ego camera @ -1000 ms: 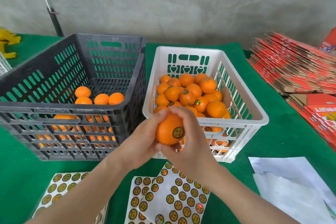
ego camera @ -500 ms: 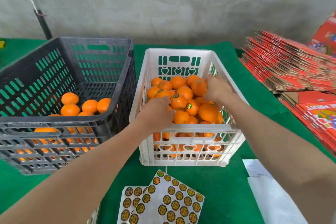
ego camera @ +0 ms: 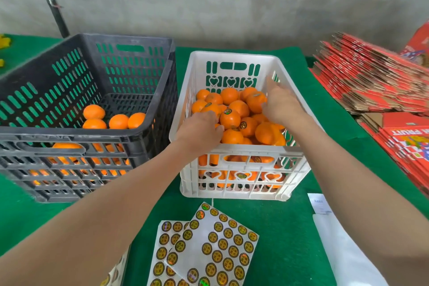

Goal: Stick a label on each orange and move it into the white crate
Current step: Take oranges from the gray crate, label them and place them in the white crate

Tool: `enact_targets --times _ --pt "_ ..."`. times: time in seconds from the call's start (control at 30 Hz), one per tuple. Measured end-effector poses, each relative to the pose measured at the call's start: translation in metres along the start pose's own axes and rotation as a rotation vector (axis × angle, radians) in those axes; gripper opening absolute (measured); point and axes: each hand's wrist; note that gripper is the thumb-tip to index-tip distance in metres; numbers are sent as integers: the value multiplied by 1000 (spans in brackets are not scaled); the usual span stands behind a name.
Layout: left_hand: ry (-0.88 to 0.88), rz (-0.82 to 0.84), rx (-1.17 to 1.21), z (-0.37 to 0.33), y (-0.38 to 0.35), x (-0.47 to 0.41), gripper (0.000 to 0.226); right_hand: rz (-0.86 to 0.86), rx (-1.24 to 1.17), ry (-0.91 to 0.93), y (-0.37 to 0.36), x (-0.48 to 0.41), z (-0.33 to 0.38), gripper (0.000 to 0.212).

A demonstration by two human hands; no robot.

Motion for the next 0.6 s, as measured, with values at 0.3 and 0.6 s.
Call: enact_targets --times 0.3,0.6 --pt "15 115 7 -4 0 -4 40 -234 -366 -95 19 3 -40 30" --pt "53 84 28 -3 -4 -6 21 530 215 170 -29 -26 -57 96"
Point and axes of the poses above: each hand's wrist, its own x-axis away from the middle knuckle, its own y-axis out of the back of the hand, z = x × y, and after that the axes turned 14 degrees about y, right-handed
